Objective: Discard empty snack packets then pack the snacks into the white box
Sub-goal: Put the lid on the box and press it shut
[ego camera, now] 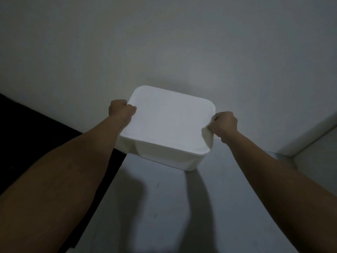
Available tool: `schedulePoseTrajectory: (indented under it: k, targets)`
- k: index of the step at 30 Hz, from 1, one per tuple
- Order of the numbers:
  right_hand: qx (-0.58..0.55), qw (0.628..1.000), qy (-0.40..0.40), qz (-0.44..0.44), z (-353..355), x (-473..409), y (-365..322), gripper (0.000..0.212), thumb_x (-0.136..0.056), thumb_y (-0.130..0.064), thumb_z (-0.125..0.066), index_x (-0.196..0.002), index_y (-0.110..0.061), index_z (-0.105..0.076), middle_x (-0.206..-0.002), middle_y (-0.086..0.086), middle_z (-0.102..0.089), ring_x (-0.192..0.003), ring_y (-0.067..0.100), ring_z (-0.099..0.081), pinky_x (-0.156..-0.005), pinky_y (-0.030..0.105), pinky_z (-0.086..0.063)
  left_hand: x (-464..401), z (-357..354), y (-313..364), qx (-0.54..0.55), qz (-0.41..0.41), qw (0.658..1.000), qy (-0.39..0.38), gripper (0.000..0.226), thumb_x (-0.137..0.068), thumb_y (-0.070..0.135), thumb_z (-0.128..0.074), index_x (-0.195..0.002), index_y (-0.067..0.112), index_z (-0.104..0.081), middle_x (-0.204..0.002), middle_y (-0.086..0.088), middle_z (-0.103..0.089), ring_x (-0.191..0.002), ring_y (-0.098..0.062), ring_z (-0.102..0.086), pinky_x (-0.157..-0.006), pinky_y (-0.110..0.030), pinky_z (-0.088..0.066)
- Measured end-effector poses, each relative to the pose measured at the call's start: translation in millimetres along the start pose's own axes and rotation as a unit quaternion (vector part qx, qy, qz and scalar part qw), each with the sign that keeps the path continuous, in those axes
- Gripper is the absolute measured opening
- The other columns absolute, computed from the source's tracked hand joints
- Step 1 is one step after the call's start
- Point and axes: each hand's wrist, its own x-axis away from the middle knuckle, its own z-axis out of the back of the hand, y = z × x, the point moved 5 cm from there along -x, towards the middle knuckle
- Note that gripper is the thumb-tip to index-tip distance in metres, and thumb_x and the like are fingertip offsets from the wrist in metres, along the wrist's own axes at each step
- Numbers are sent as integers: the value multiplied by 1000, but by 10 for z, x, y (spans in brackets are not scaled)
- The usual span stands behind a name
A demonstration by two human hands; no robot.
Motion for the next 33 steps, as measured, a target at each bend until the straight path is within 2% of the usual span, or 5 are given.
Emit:
schedulePoseTrajectory:
  k: [5,14,19,29,33]
  targets:
    - [33,999,5,1,-82,-220,161,9,-72,1,-58,-75,3,-66,-74,14,-56,-75,27,-56,-62,30,-46,-121,-282,32,-6,-4,999,-37,43,-79,10,-70,-117,-7,-59,-113,-18,-64,-103,-28,-62,-93,-37,-50]
    - [67,998,6,-2,-207,-427,285,12,-74,0,-59,-81,3,-69,-80,18,-63,-81,33,-63,-68,33,-52,-418,-484,-137,-35,10,998,-47,33,-78,0,-62,-59,21,-44,-68,3,-47,-83,-21,-55,-78,-31,-48]
    - [40,999,8,-29,-264,-430,368,9,-75,1,-57,-75,2,-66,-73,12,-60,-73,29,-60,-61,27,-47,-486,-484,-160,-51,-15,998,-42,38,-81,-4,-56,-118,1,-62,-115,-11,-64,-98,-25,-60,-93,-34,-50]
    - [29,999,13,1,-366,-265,404,16,-72,2,-44,-61,-10,-47,-72,12,-55,-73,30,-53,-64,28,-38,-526,-534,-277,-110,-39,992,-35,46,-86,-1,-53,-132,5,-53,-139,-13,-52,-128,-27,-49,-110,-25,-34]
    - [124,992,-2,18,-511,-199,385,21,-82,-10,-48,-101,-4,-55,-106,17,-61,-99,37,-59,-77,33,-42,-466,-632,-281,-213,-95,970,-61,50,-93,8,-45,-142,5,-39,-147,-14,-41,-133,-31,-41,-111,-32,-31]
